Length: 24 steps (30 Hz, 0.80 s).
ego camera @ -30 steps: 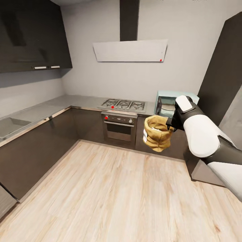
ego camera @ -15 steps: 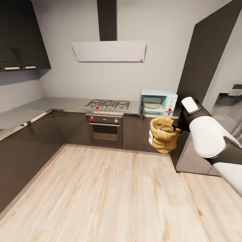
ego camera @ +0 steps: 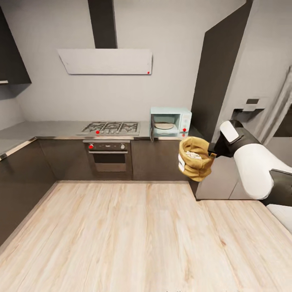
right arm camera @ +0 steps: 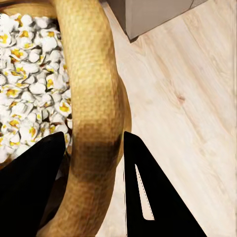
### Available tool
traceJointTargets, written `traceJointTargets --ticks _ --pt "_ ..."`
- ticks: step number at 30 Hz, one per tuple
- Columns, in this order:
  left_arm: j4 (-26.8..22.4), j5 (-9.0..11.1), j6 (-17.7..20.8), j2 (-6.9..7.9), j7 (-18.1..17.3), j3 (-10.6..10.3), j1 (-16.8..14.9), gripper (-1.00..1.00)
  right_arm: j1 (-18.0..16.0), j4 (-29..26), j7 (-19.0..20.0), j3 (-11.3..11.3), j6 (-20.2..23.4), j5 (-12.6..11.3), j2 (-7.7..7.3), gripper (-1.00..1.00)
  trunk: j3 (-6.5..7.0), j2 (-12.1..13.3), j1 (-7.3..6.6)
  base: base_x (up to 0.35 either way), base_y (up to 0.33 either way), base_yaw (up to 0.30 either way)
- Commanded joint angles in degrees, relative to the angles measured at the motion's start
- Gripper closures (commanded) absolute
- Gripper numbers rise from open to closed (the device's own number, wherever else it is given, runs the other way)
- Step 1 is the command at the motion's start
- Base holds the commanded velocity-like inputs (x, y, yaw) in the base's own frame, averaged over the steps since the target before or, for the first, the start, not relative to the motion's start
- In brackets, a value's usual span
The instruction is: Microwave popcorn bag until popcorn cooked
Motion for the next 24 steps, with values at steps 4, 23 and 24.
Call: traceJointTargets --ticks 4,23,24 --pt "0.03 0.08 -0.18 -0.07 0.08 0.11 -0.06 -1.00 0.39 1.10 3.23 2.68 0.05 -0.61 -0.01 1.00 -0.12 -0.12 0.03 0.000 0.000 -0.296" --pt "0.03 -0.01 -0.18 -0.44 0.08 0.03 -0.23 -1.00 0.36 7.15 7.02 4.18 0.05 -0.59 7.00 1.00 -0.15 -0.12 0.03 0.030 0.000 -0.061" --pt "0.03 -0.01 -0.18 -0.43 0.08 0.07 -0.31 -1.00 0.35 7.11 6.88 4.20 0.05 -0.56 7.39 1.00 -0.15 -0.12 0.03 0.300 0.000 0.000"
